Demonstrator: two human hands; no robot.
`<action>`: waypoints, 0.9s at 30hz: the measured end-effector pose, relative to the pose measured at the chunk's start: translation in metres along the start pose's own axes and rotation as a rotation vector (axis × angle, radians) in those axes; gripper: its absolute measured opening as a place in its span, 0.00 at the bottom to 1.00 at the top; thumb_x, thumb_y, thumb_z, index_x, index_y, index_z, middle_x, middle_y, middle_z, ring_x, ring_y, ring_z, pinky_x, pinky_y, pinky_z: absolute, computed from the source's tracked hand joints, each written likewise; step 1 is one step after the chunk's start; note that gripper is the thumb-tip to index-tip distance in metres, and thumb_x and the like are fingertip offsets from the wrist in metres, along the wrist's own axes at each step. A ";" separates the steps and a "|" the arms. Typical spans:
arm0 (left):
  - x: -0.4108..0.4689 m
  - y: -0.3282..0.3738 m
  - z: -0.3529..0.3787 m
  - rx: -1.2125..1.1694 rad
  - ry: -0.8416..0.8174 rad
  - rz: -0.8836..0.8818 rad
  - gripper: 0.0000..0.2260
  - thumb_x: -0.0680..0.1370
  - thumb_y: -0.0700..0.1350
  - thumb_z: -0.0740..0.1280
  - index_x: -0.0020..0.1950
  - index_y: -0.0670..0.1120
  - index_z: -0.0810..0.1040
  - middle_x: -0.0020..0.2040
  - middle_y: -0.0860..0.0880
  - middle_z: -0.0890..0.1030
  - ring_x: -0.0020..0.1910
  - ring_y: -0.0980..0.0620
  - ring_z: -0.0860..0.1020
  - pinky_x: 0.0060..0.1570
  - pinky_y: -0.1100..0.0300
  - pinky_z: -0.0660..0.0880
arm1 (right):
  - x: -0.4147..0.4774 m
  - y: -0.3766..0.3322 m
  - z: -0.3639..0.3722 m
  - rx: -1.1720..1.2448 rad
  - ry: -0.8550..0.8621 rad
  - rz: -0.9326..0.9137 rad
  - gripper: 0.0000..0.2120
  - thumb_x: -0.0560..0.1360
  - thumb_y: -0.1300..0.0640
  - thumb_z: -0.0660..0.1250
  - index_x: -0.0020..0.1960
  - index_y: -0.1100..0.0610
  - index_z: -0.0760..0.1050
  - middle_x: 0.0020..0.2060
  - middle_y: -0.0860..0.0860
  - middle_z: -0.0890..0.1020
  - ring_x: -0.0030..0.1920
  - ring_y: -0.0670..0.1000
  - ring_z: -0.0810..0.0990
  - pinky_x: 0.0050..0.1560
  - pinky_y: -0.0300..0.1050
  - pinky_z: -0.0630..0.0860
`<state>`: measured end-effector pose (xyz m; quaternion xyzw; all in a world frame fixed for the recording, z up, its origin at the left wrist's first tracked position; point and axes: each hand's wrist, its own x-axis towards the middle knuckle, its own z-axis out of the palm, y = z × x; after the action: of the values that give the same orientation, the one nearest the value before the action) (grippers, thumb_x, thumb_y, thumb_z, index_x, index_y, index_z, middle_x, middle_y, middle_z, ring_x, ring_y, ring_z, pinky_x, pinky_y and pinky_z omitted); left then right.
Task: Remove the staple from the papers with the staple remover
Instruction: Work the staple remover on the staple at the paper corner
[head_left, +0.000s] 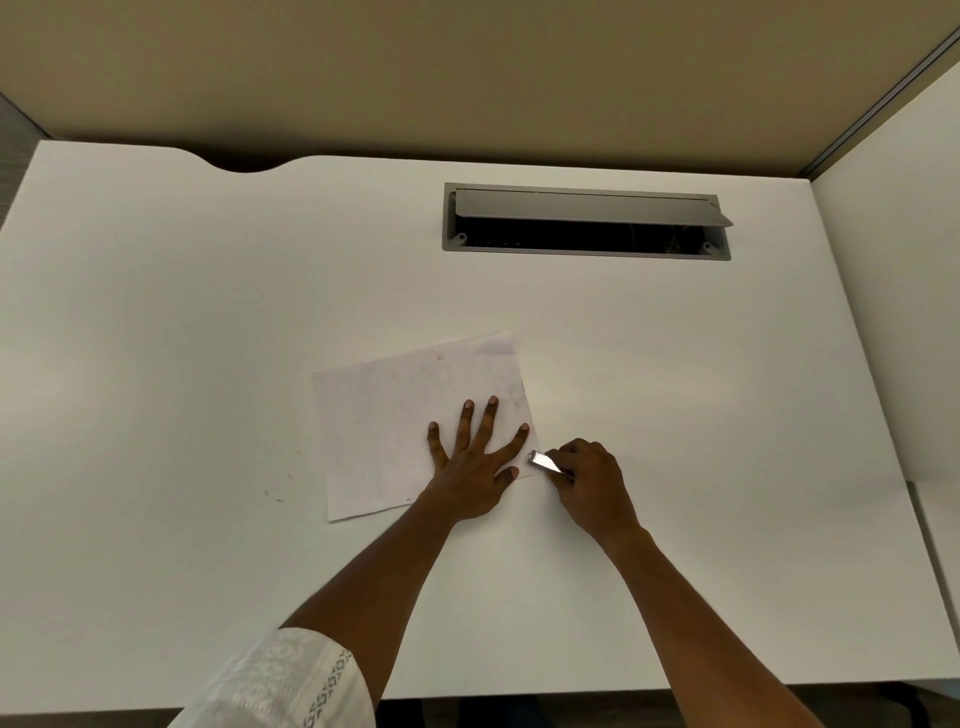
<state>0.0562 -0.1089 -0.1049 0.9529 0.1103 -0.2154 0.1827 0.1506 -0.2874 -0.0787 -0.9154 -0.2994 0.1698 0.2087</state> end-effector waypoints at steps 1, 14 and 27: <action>0.000 0.000 -0.001 0.001 -0.005 0.000 0.28 0.84 0.62 0.50 0.80 0.66 0.40 0.81 0.49 0.30 0.80 0.42 0.30 0.71 0.25 0.38 | 0.002 0.001 -0.001 0.012 -0.016 -0.008 0.06 0.75 0.57 0.71 0.50 0.55 0.84 0.39 0.53 0.81 0.41 0.55 0.77 0.38 0.45 0.72; 0.002 0.007 -0.010 -0.005 -0.070 0.000 0.27 0.85 0.59 0.50 0.79 0.69 0.39 0.80 0.49 0.27 0.78 0.40 0.27 0.69 0.22 0.38 | 0.011 -0.007 -0.001 -0.032 -0.033 -0.045 0.04 0.74 0.61 0.71 0.48 0.56 0.82 0.41 0.50 0.80 0.43 0.54 0.78 0.41 0.52 0.77; 0.002 0.006 -0.012 -0.001 -0.085 -0.009 0.27 0.84 0.61 0.49 0.78 0.69 0.37 0.80 0.50 0.26 0.78 0.41 0.26 0.70 0.23 0.37 | -0.004 -0.005 0.003 -0.057 0.078 -0.256 0.10 0.70 0.69 0.71 0.48 0.59 0.79 0.43 0.51 0.80 0.46 0.54 0.77 0.45 0.44 0.72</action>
<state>0.0644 -0.1095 -0.0938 0.9422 0.1069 -0.2566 0.1869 0.1440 -0.2849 -0.0784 -0.8811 -0.4103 0.0976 0.2140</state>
